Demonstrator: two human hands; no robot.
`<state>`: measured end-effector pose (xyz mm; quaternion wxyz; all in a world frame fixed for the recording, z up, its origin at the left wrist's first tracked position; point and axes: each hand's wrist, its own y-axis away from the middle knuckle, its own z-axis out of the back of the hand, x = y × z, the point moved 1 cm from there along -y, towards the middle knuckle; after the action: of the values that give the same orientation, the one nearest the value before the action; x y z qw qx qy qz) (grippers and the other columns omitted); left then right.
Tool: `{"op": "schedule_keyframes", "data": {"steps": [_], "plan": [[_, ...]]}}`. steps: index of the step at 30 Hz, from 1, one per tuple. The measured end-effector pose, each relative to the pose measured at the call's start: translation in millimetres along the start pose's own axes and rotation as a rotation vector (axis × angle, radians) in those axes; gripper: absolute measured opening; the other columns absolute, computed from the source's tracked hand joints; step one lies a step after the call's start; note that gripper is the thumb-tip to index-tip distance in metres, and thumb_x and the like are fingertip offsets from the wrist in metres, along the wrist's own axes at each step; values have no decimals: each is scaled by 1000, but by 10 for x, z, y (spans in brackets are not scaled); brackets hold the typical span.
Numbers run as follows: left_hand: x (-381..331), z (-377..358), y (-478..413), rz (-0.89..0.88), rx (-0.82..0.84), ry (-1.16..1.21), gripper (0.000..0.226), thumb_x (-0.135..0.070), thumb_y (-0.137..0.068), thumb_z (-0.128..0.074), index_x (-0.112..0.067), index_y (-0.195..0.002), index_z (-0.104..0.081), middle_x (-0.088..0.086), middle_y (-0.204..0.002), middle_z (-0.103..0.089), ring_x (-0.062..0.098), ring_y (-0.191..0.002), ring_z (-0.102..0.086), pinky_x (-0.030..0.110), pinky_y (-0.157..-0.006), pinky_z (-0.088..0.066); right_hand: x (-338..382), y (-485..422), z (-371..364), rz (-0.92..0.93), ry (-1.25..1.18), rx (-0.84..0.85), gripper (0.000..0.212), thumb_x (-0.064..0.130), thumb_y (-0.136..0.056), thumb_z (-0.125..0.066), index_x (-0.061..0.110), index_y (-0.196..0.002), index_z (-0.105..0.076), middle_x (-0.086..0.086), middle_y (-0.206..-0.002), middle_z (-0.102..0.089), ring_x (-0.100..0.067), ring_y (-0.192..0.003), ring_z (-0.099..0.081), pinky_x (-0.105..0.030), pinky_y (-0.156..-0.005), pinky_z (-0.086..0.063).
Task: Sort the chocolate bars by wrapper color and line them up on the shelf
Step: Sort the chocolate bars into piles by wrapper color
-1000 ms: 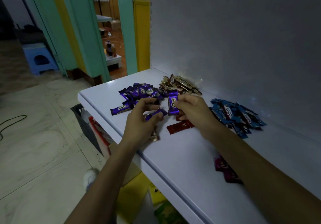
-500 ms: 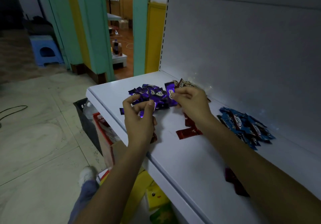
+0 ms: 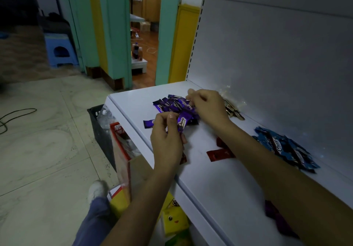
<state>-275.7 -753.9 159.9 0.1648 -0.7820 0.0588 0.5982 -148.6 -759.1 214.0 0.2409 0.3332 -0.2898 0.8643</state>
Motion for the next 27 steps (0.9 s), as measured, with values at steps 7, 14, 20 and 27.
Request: {"op": "schedule_keyframes", "data": {"steps": [7, 14, 20, 27], "plan": [[-25, 13, -19, -11, -53, 16, 18, -27, -103, -38, -31, -101, -56, -9, -98, -62, 14, -92, -60, 35, -81, -51, 46, 883, 137, -326, -362, 454, 30, 35, -87, -63, 17, -109, -54, -5, -89, -68, -12, -65, -62, -24, -53, -51], [-95, 3, -21, 55, -7, 114, 16, -27, -103, -38, -29, -101, -54, -17, -83, -57, -13, -62, -52, 9, -64, -45, 145, 994, 7, -335, -464, 428, 15, 23, -94, -57, 8, -98, -56, -4, -68, -66, -12, -55, -61, -26, -55, -54], [-87, -1, 12, 42, 72, 85, 17, -44, -100, -32, -38, -99, -47, -14, -95, -58, 5, -89, -57, 25, -84, -49, 164, 986, -65, -302, -448, 416, 18, 13, -94, -54, 6, -111, -58, 0, -74, -68, -18, -54, -59, -26, -49, -50], [-100, 16, -22, 95, 95, 188, 14, -27, -100, -44, -22, -110, -53, -9, -95, -61, -2, -82, -62, 14, -73, -50, 132, 941, 52, -279, -483, 274, 13, 19, -93, -59, 11, -103, -60, 2, -71, -67, -7, -47, -56, -21, -41, -41]]}}
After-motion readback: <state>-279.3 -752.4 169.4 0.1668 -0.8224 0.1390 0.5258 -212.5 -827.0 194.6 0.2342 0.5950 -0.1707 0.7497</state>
